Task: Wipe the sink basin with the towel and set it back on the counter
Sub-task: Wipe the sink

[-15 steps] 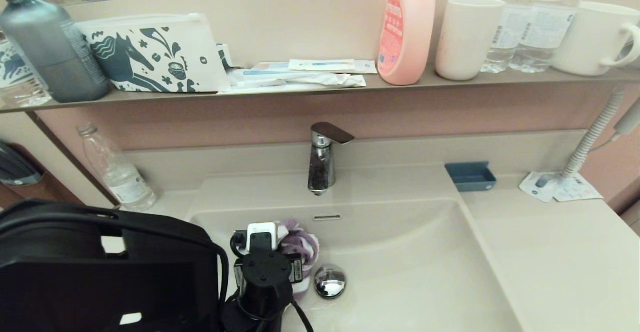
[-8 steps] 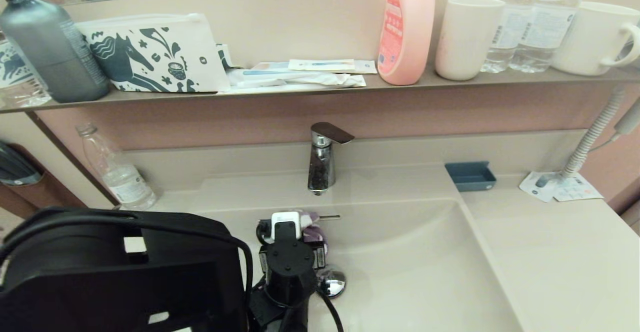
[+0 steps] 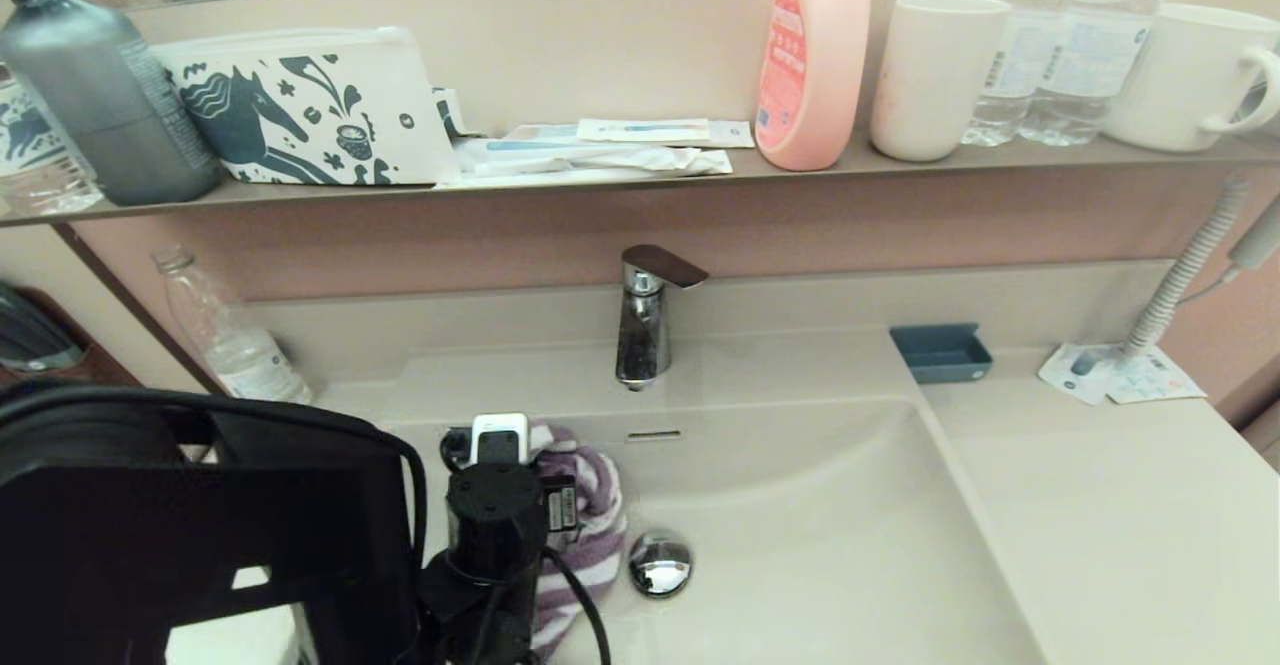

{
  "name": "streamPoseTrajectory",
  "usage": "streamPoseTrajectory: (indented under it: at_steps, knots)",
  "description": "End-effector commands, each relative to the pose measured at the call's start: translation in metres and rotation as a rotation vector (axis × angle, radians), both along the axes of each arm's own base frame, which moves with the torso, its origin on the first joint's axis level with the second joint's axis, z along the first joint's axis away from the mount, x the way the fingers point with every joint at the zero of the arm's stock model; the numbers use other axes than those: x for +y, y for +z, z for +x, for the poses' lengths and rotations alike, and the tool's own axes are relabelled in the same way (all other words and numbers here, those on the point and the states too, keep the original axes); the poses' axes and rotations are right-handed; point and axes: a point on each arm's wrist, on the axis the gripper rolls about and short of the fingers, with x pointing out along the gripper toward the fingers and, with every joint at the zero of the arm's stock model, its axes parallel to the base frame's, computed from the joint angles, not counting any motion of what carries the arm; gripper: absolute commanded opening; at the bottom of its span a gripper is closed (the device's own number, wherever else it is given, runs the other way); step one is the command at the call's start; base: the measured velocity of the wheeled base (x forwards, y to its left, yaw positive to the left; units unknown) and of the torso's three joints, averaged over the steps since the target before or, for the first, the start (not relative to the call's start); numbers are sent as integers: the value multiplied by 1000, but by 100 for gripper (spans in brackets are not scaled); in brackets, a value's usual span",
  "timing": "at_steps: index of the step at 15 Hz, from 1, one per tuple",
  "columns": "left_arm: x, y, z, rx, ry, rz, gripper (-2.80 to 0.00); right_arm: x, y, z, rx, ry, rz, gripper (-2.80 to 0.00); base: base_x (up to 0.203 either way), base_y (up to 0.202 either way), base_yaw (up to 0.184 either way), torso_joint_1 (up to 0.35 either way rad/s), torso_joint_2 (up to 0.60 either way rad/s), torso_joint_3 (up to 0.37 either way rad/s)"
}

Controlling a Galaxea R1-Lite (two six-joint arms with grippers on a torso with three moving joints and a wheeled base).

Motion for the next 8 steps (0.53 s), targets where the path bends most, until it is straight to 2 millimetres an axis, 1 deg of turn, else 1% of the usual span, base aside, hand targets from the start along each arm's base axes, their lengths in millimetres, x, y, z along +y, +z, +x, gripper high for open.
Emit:
streamPoseTrajectory:
  at_steps: [1,2,4,8]
  knots:
    - [23,1,-2,2,53,-26,-280,0,0,0,0,1,0,-280,0,0,0,0,0,0]
    - [31,0,-4,10,73,-41,-280,0,0,0,0,1,0,-280,0,0,0,0,0,0]
    - [39,4,-3,8,73,-54,-280,0,0,0,0,1,0,-280,0,0,0,0,0,0]
    - [32,18,-2,-40,40,-57,-280,0,0,0,0,1,0,-280,0,0,0,0,0,0]
